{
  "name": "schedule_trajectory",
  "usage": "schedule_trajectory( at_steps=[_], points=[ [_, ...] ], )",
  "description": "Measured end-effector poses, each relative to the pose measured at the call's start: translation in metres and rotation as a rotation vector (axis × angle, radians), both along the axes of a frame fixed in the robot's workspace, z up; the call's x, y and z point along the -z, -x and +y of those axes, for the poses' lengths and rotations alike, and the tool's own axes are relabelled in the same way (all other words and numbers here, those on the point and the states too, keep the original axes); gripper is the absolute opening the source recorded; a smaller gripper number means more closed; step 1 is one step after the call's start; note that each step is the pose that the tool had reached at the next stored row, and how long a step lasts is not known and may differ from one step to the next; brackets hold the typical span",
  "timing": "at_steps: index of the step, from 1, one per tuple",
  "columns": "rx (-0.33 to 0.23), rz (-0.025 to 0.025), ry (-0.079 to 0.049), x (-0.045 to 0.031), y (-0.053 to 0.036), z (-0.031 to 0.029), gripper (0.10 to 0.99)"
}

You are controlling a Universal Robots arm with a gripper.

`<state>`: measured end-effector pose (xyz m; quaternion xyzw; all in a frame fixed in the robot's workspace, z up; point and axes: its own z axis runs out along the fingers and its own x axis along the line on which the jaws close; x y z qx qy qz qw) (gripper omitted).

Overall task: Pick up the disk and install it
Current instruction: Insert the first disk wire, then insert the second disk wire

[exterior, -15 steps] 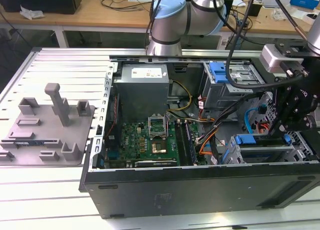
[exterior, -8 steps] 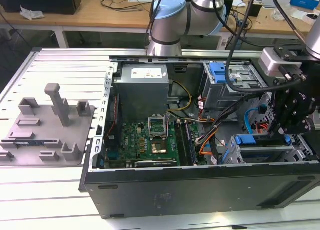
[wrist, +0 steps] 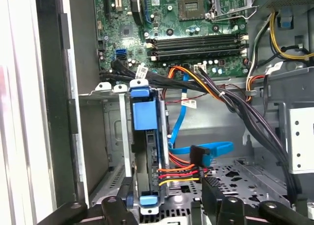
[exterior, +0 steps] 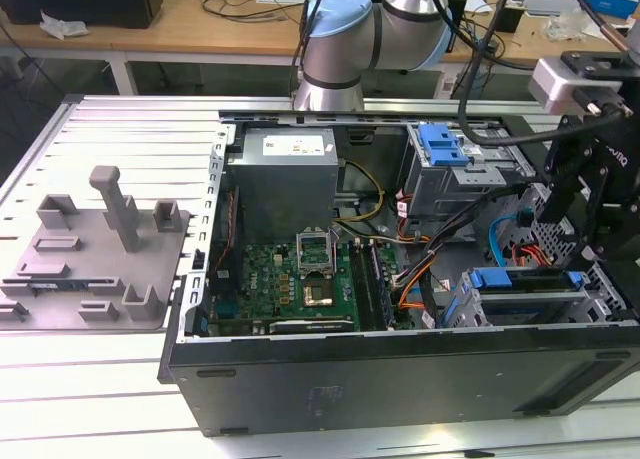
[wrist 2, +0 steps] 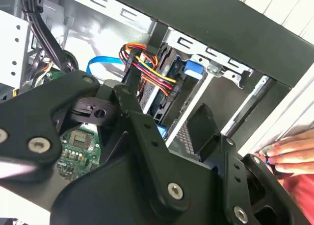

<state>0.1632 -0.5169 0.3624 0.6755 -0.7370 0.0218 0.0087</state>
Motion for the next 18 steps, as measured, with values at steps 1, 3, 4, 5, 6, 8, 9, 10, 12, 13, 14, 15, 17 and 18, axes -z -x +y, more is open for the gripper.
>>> schedule_trajectory(
  at_steps=[1, 3, 4, 5, 6, 8, 9, 10, 12, 13, 14, 15, 17, 18],
  points=[
    [0.000, 0.0000, 0.000, -0.0001, 0.0000, 0.0000, 0.663],
    [0.000, 0.0000, 0.000, -0.0002, 0.0000, 0.0000, 0.663],
    [0.000, 0.0000, 0.000, -0.0001, 0.0000, 0.0001, 0.663],
    [0.000, 0.0000, 0.000, -0.0001, 0.0000, 0.0001, 0.663],
    [0.000, 0.0000, 0.000, -0.0001, 0.0000, 0.0001, 0.663],
    [0.000, -0.0001, 0.000, -0.0001, 0.0000, 0.0001, 0.663],
    [0.000, 0.0000, 0.000, -0.0001, 0.0000, 0.0001, 0.663],
    [0.000, 0.0000, 0.000, -0.0001, 0.0000, 0.0002, 0.663],
    [0.000, 0.0000, 0.000, -0.0001, 0.0000, 0.0002, 0.663],
    [0.000, 0.0000, 0.000, -0.0001, 0.0000, 0.0002, 0.663],
    [0.000, 0.0000, 0.000, -0.0001, 0.0000, 0.0002, 0.663],
    [0.000, -0.0001, 0.001, -0.0001, 0.0000, 0.0008, 0.663],
    [0.000, 0.0000, 0.034, -0.0032, 0.0000, 0.0168, 0.663],
    [0.000, 0.0001, 0.047, -0.0056, 0.0000, 0.0205, 0.663]
  ],
)
